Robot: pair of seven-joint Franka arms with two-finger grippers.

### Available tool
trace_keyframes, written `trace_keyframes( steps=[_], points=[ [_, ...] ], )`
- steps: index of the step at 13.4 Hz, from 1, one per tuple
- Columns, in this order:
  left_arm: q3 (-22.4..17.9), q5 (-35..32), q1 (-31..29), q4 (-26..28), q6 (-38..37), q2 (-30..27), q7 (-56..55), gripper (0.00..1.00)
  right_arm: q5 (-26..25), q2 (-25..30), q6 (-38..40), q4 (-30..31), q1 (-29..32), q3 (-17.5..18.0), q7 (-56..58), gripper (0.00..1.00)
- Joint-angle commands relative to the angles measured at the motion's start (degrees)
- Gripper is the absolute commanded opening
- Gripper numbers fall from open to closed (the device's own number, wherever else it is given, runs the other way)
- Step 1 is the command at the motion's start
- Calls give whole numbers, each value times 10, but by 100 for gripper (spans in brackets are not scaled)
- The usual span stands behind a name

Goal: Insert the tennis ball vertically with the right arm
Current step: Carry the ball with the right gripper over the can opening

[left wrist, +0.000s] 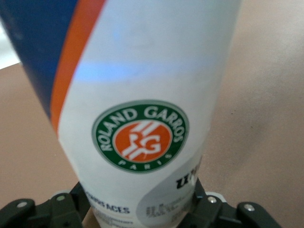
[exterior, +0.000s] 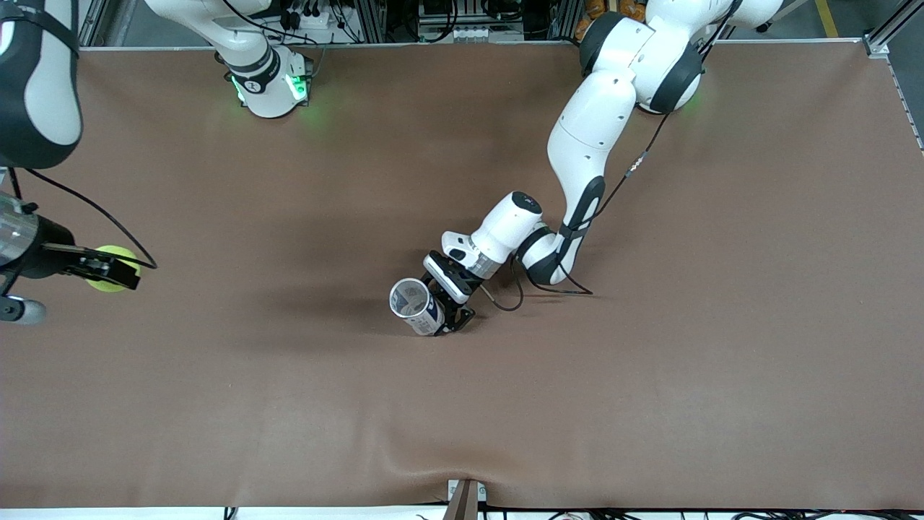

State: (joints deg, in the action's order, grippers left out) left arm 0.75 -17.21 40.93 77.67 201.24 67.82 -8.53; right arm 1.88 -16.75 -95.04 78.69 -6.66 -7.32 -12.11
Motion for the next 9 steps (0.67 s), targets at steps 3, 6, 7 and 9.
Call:
trace_keyframes(
  steps=[3, 6, 7, 9],
  points=[
    [-5, -5, 4, -8, 9, 9, 4, 81, -14, 0, 7, -1, -47, -2, -90, 0],
    [-5, -4, 4, -9, 10, 9, 4, 82, -15, -3, 2, -2, -82, -1, -156, 0],
    [-5, -5, 3, -9, 10, 8, 4, 82, -15, -6, 1, -2, -91, -1, -176, 0],
    [-5, -4, 3, -9, 10, 9, 4, 82, -17, -11, -1, -2, -119, -1, -227, 0]
  ],
)
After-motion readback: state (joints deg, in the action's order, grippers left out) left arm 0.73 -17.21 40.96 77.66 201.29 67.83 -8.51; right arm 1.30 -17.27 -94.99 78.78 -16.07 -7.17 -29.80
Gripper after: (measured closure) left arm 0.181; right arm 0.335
